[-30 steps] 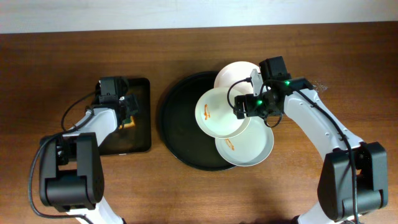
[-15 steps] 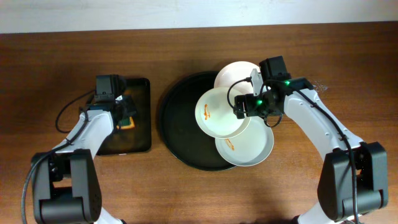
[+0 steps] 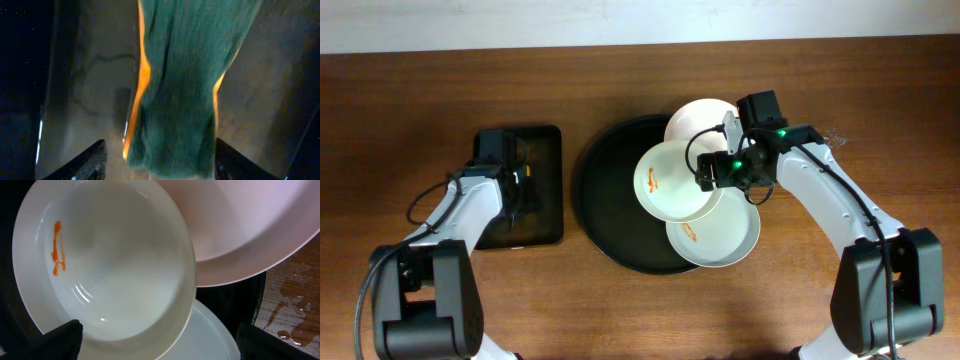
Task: Clean dirty plates on tray and stack at the side
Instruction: 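Close the left gripper on the sponge and grip the plate rim with right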
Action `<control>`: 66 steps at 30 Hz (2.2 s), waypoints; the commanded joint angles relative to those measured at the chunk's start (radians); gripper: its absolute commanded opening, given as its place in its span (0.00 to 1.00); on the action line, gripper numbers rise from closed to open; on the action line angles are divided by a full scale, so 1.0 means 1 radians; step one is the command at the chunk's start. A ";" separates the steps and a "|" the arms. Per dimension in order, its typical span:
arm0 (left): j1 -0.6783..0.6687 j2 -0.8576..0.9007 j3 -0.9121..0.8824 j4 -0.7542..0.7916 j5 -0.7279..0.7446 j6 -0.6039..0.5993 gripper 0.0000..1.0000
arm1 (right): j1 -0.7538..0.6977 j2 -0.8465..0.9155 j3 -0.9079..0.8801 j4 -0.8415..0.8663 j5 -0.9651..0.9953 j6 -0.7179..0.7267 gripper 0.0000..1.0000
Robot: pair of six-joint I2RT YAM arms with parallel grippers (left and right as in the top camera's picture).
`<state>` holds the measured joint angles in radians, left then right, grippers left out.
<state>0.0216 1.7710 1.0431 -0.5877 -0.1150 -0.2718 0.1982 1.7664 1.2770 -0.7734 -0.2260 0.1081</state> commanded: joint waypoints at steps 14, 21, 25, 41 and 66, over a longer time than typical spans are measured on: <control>0.001 -0.022 -0.034 0.078 -0.019 0.005 0.00 | 0.003 -0.008 0.014 -0.004 -0.002 0.002 0.99; 0.001 -0.079 -0.009 -0.002 0.108 0.011 0.63 | 0.003 -0.044 0.070 -0.047 -0.002 0.002 0.99; 0.001 -0.079 -0.009 0.023 0.089 0.130 0.78 | 0.003 -0.043 0.070 -0.084 -0.002 0.002 0.99; 0.000 0.006 -0.014 0.118 0.104 0.373 0.56 | 0.003 -0.043 0.070 -0.095 -0.001 0.002 0.99; 0.000 -0.085 0.018 0.033 0.094 0.335 0.61 | 0.005 -0.034 0.032 -0.103 0.002 0.001 0.99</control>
<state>0.0216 1.7077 1.0405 -0.5510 -0.0288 0.0631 0.1982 1.7550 1.3239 -0.8825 -0.2260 0.1081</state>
